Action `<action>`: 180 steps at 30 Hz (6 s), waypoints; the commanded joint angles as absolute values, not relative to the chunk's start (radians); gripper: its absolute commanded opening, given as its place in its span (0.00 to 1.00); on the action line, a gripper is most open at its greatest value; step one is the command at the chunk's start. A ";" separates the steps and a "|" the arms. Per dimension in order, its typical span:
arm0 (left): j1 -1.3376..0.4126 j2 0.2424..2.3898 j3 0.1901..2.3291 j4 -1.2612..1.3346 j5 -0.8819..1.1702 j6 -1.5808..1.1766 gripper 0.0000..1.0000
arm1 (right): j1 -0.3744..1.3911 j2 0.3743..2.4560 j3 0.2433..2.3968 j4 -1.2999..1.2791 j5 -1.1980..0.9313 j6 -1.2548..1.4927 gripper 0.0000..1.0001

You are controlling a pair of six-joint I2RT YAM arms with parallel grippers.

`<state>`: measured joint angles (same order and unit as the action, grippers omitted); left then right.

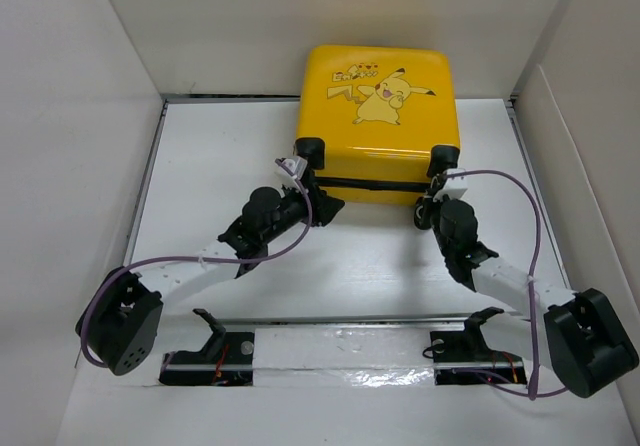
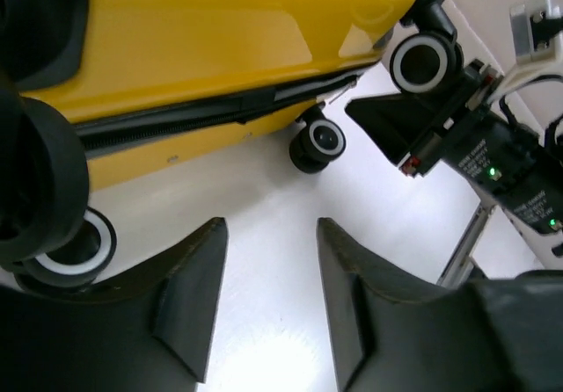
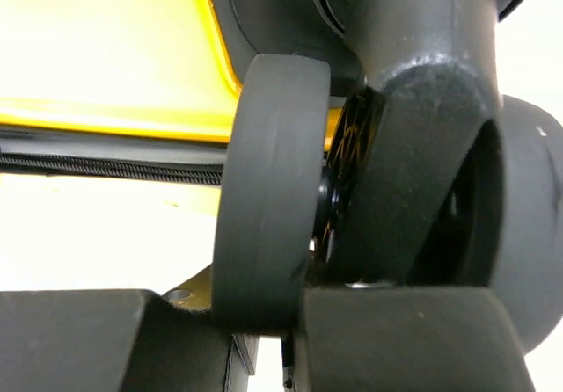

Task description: Pack the luggage

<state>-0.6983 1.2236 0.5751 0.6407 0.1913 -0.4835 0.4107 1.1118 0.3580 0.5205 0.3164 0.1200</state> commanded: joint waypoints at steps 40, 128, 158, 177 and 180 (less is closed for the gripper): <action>-0.637 1.374 0.893 0.410 -0.109 -0.374 0.21 | 0.348 0.641 0.041 0.647 0.301 0.321 0.43; -0.676 1.111 0.761 0.557 0.187 -0.555 0.00 | 0.399 1.266 0.272 1.117 0.508 0.155 0.55; -0.676 1.138 0.779 0.572 0.193 -0.540 0.00 | 0.245 1.193 0.279 0.974 0.175 0.187 0.43; -0.676 1.154 0.785 0.581 0.195 -0.543 0.00 | 0.296 1.077 0.213 0.838 0.227 0.205 0.40; -0.676 1.158 0.787 0.587 0.199 -0.545 0.00 | 0.305 1.031 0.219 0.778 0.229 0.203 0.41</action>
<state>-0.6456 1.2129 0.7330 0.3473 0.0292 -0.6292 0.2913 1.0706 0.2001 0.7898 0.2375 0.2062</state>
